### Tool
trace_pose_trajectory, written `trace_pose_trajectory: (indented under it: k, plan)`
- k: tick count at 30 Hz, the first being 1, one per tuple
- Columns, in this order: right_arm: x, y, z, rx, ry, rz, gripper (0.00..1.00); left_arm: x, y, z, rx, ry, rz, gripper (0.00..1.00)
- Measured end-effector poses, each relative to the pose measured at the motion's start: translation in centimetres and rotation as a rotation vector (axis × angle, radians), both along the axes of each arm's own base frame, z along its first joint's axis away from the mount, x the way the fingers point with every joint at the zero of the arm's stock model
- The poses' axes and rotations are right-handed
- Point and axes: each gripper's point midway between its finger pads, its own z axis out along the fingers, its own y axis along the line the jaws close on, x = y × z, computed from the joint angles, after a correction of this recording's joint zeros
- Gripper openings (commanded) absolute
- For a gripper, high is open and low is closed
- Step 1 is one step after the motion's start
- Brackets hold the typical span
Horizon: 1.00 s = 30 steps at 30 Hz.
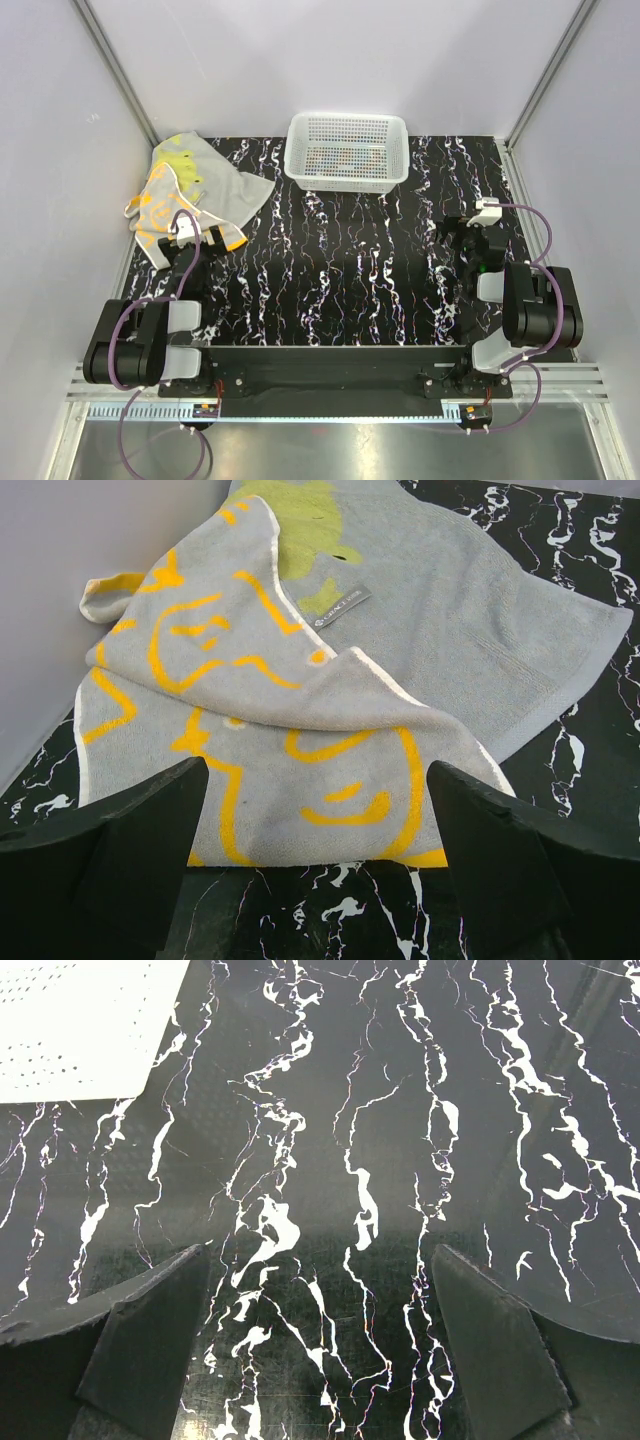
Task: Roll the towels
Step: Grab a towel with the left arm
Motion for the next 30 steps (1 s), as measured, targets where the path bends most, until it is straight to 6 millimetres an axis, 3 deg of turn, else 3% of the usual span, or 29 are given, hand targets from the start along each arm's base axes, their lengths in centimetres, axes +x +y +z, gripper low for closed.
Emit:
trace_pose_trajectory:
  k: [10, 13, 14, 16, 19, 21, 24, 25, 27, 29, 30]
  plan:
    - [0.0, -0.4, 0.0, 0.009, 0.005, -0.032, 1.0, 0.0, 0.0, 0.0, 0.0, 0.0, 0.0, 0.99]
    - [0.0, -1.2, -0.1, 0.015, 0.084, -0.098, 1.0, 0.0, 0.0, 0.0, 0.0, 0.0, 0.0, 0.99]
    - [0.4, -1.1, 0.7, 0.024, 0.096, -0.106, 1.0, 0.0, 0.0, 0.0, 0.0, 0.0, 0.0, 0.99]
    - [2.0, -0.3, 4.1, 0.068, 0.108, -0.087, 1.0, 0.0, 0.0, 0.0, 0.0, 0.0, 0.0, 0.99]
    - [4.0, 2.9, 11.8, 0.168, 0.048, 0.014, 1.0, 0.0, 0.0, 0.0, 0.0, 0.0, 0.0, 0.99]
    - [3.4, 8.3, 17.0, 0.232, -0.007, 0.172, 1.0, 0.0, 0.0, 0.0, 0.0, 0.0, 0.0, 0.99]
    - [-0.8, 17.5, 20.7, 0.415, -0.026, 0.483, 1.0, 0.0, 0.0, 0.0, 0.0, 0.0, 0.0, 0.99]
    - [-2.1, 19.4, 20.3, 0.493, 0.003, 0.558, 1.0, 0.0, 0.0, 0.0, 0.0, 0.0, 0.0, 0.99]
    - [-3.6, 21.2, 17.7, 0.631, 0.104, 0.637, 1.0, 0.0, 0.0, 0.0, 0.0, 0.0, 0.0, 0.99]
    - [-3.9, 22.4, 13.0, 0.737, 0.267, 0.641, 1.0, 0.0, 0.2, 0.0, -0.001, -0.001, 0.005, 0.99]
    - [-4.5, 23.0, 9.4, 0.77, 0.384, 0.604, 1.0, -0.1, 0.2, 0.0, 0.0, 0.001, 0.011, 0.99]
